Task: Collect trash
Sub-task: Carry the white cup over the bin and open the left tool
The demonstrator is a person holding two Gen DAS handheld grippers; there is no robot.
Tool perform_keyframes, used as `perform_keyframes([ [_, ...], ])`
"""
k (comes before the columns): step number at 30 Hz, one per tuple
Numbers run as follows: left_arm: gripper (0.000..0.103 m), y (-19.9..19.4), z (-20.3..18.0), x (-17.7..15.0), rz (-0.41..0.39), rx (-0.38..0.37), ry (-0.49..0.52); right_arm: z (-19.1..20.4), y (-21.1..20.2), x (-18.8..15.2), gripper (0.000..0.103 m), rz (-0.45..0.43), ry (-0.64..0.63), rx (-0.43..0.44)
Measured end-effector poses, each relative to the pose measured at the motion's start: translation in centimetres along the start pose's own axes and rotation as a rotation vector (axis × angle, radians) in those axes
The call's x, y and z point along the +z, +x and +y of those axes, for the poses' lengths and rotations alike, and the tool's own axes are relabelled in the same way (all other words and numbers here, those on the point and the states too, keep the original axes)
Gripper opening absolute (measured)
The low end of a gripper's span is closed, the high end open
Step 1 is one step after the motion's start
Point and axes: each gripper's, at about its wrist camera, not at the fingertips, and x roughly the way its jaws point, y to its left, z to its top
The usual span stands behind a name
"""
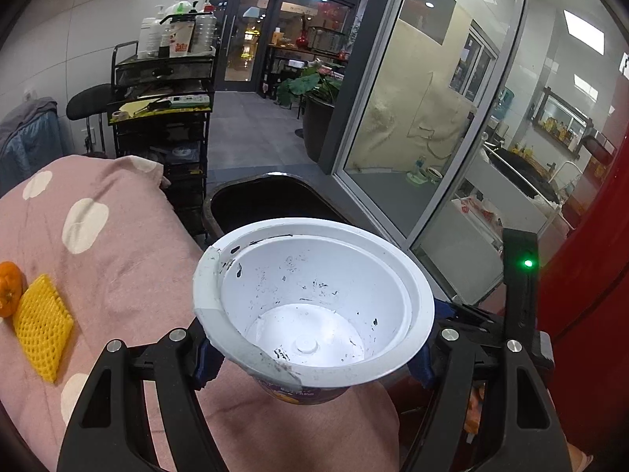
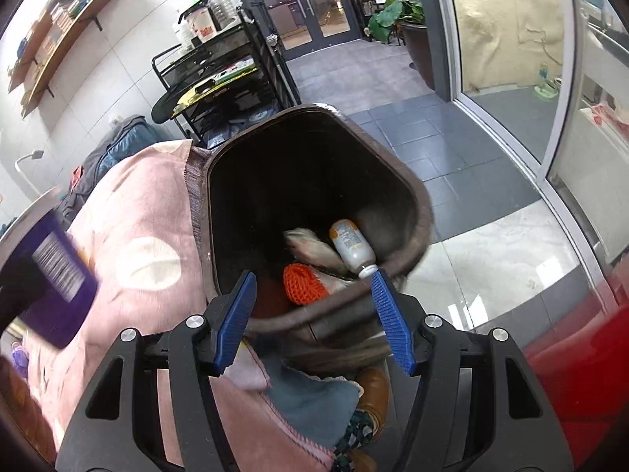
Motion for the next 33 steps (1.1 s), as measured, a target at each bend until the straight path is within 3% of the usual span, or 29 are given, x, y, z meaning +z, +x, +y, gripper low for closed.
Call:
perform_keyframes([
  [12, 0.071, 6.0, -1.0, 2.2, 0.114, -0.011, -0.02, -0.7, -3.5, -2.0, 0.062, -0.068, -0.09, -0.129],
  [25, 0.072, 10.7, -1.0, 2.6, 0.254, -0.003, -0.04, -1.3, -5.7, -3.1, 0.062, -0.076, -0.079, -0.138],
  [29, 0.089, 11.5, -1.0, 2.5, 0.279, -0.003, -0.052, -1.3, -6.1, -3.5, 0.062, -0.07, -0.078, -0.141],
  [33, 0.095, 11.6, -1.3, 2.7, 0.272, 0.004, -0.041, -1.4, -6.5, -3.9, 0.062, -0.065, -0.077, -0.14],
])
